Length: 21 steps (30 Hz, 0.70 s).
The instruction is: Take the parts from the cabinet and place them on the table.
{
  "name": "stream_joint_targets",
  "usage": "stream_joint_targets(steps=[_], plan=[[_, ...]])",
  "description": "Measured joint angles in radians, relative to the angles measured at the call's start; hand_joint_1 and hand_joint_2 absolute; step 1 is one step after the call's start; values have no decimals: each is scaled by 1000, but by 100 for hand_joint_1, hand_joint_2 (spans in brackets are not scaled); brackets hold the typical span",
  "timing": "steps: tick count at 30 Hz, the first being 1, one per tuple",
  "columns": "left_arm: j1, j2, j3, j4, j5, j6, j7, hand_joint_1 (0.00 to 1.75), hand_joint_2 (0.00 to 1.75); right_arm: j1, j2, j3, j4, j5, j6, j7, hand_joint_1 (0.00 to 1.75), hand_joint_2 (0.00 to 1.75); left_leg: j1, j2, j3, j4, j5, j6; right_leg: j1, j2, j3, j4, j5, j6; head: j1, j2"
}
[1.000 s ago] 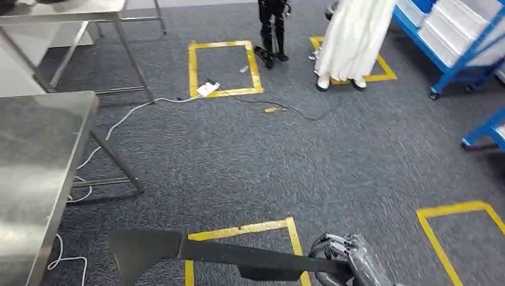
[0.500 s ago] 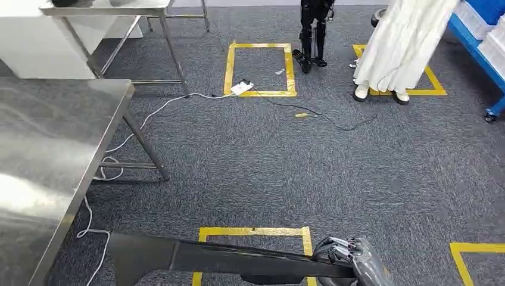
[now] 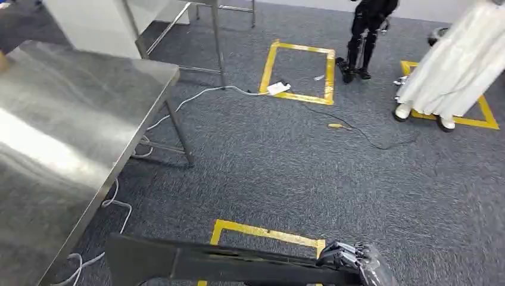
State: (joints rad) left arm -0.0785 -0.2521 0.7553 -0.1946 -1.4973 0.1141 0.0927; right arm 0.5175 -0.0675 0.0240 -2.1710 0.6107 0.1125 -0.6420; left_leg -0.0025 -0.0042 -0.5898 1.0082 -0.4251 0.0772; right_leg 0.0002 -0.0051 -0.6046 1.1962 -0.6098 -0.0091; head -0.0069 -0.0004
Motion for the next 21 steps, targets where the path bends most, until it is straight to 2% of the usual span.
stream_joint_targets(steps=[1,2,3,5,6,7,8,10,11,12,13,14,16,17,18,19,20,21], plan=[[1,-3,0,0,0,0,2,0,0,2,0,-6,0,1,0,2,175,175,0,-16,-2,0,2,-2,-6,2,-39,76,-25,3,0,0],[4,-6,0,0,0,0,4,0,0,4,0,-10,0,1,-1,5,175,175,2,-31,-2,0,3,-5,-12,2,-58,111,-28,13,-1,0],[6,-8,0,0,-1,0,5,0,0,5,0,-14,0,2,-2,6,175,175,4,-45,-2,1,4,-7,-19,2,-52,93,-12,27,-1,0],[6,-12,0,1,-1,0,7,0,0,12,0,-22,-1,5,-3,9,175,175,12,-79,0,4,5,-18,-37,10,22,-72,67,64,-1,0],[6,-14,0,1,-1,0,7,0,0,14,0,-26,-1,6,-3,9,175,175,15,-93,-1,8,4,-27,-53,41,67,-168,104,82,0,0],[6,-14,0,0,-1,0,7,0,0,14,1,-28,0,7,-3,9,175,175,12,-102,-5,14,2,-38,-52,72,72,-191,104,79,4,0],[7,-15,0,0,-1,0,8,0,0,20,4,-29,-6,8,-6,11,175,175,8,-114,-10,18,0,-44,-48,57,72,-199,111,60,6,0],[11,-16,0,1,-1,-3,10,0,0,24,6,-31,-12,13,-6,11,175,175,14,-123,-15,14,6,-51,-39,43,80,-196,114,44,1,0],[14,-17,0,1,0,-6,12,0,0,24,7,-31,-14,14,-6,11,175,175,20,-129,-17,17,6,-55,-41,33,80,-196,117,38,2,0],[15,-18,1,2,0,-6,13,0,0,23,8,-32,-16,14,-6,11,175,175,24,-111,-19,25,0,-59,-44,25,81,-198,120,31,1,0],[15,-21,1,2,0,-7,13,0,0,26,11,-32,-20,15,-6,11,175,175,18,-37,-34,67,-31,-60,-38,16,83,-198,118,22,-3,0],[13,-22,1,2,0,-7,13,0,0,29,14,-33,-24,15,-6,11,175,175,19,-11,-66,136,-74,-61,-32,4,82,-198,118,15,-5,0],[11,-26,1,2,0,-7,13,0,0,31,15,-35,-25,15,-6,11,175,175,20,-2,-139,296,-149,-60,-22,-22,81,-198,116,11,-5,0],[12,-27,1,2,2,-7,12,0,0,31,15,-37,-25,13,-6,11,175,175,20,-2,-164,348,-162,-58,-18,-36,80,-198,114,9,-5,0],[13,-27,1,2,3,-7,11,0,0,30,15,-42,-25,8,-5,11,175,175,19,-2,-163,348,-152,-55,-15,-48,81,-198,113,8,-5,0],[13,-26,2,2,4,-8,10,0,0,28,16,-52,-25,-1,0,11,175,175,18,0,-140,305,-124,-49,-11,-59,83,-198,111,5,-5,0],[13,-26,3,2,4,-10,9,0,0,25,18,-65,-24,-11,10,11,175,175,13,7,-91,216,-79,-39,-8,-72,86,-198,109,3,-5,0],[12,-26,3,2,5,-11,7,0,0,21,21,-81,-24,-22,26,7,175,175,6,27,-38,123,-40,-26,-5,-83,91,-198,107,0,-5,0]])
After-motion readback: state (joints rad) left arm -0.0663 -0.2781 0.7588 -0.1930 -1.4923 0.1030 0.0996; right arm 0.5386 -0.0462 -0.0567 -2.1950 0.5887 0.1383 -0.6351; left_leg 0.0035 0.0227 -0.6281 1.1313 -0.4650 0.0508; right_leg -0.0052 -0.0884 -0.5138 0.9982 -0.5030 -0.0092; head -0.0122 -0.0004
